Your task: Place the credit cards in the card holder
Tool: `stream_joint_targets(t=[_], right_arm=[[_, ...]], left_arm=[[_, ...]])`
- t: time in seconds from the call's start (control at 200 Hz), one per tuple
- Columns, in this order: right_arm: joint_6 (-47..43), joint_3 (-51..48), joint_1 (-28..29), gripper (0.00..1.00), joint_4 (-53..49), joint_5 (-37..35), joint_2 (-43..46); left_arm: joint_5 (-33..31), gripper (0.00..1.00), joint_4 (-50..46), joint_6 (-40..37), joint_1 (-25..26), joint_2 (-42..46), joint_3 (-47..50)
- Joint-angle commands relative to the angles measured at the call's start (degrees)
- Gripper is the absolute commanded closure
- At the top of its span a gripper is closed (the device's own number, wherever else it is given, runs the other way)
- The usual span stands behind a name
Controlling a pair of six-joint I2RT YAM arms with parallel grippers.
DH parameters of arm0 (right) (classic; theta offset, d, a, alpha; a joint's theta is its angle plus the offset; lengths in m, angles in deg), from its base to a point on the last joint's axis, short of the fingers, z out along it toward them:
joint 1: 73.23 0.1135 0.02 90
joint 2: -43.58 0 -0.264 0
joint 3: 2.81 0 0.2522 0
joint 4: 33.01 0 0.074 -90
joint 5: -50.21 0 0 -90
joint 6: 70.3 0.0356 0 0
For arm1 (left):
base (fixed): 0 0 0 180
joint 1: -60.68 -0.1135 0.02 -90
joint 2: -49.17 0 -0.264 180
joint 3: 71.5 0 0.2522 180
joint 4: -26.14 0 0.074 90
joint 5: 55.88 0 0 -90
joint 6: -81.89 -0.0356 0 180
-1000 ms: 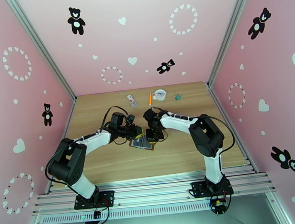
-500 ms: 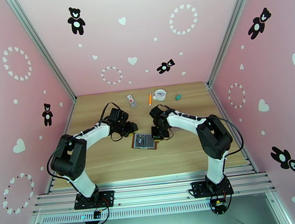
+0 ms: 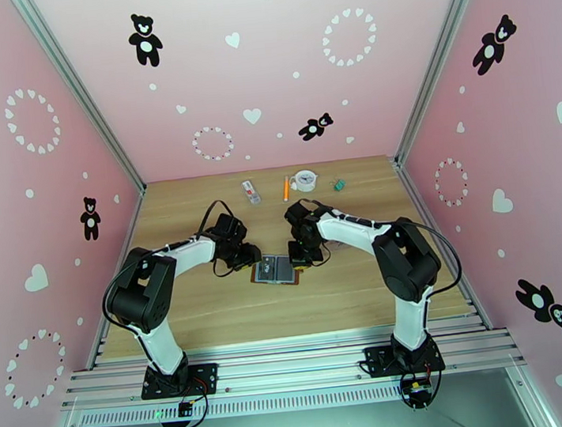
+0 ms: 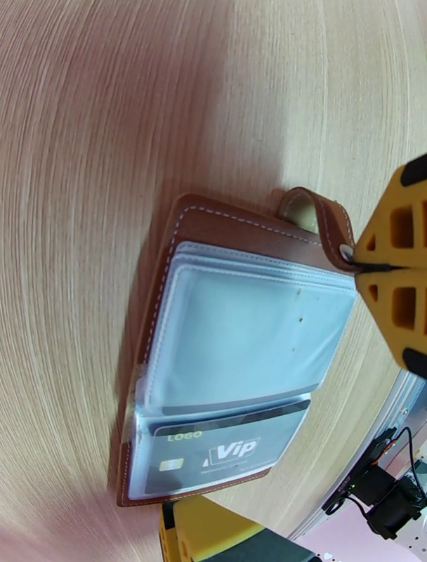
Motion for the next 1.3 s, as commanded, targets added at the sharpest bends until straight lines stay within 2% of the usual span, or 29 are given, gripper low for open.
stream_joint_targets(t=[0.0, 0.255, 0.43, 0.591, 0.771, 1.076, 1.296], right_arm=[[0.0, 1.6, -0.3, 1.00, -0.8, 0.6, -2.1], [1.1, 1.6, -0.3, 1.00, 2.4, 2.6, -3.7], [1.3, 1.9, -0.3, 1.00, 4.4, 4.1, -4.5], [1.3, 1.8, -0.3, 1.00, 5.8, 5.5, -4.9], [1.4, 1.6, -0.3, 1.00, 6.9, 6.1, -4.5], [3.0, -1.9, -0.8, 1.00, 8.0, 5.4, -1.4], [2.8, -4.9, -2.6, 1.00, 7.4, 5.2, 2.3]], left_arm=[[3.9, 0.57, 2.6, 0.1, 1.4, -2.0, 2.6], [15.6, 0.64, 14.1, 6.9, 1.9, 2.1, 6.7], [19.2, 0.73, 18.0, 9.0, 2.0, 6.2, 8.3], [22.7, 0.77, 21.0, 11.1, 2.4, 6.6, 7.4], [23.0, 0.73, 22.3, 12.6, 4.5, 5.5, 5.3], [22.6, 0.73, 21.9, 11.6, 6.5, -2.1, 1.0], [20.1, 0.73, 20.0, 11.5, 7.8, -7.7, -1.9]])
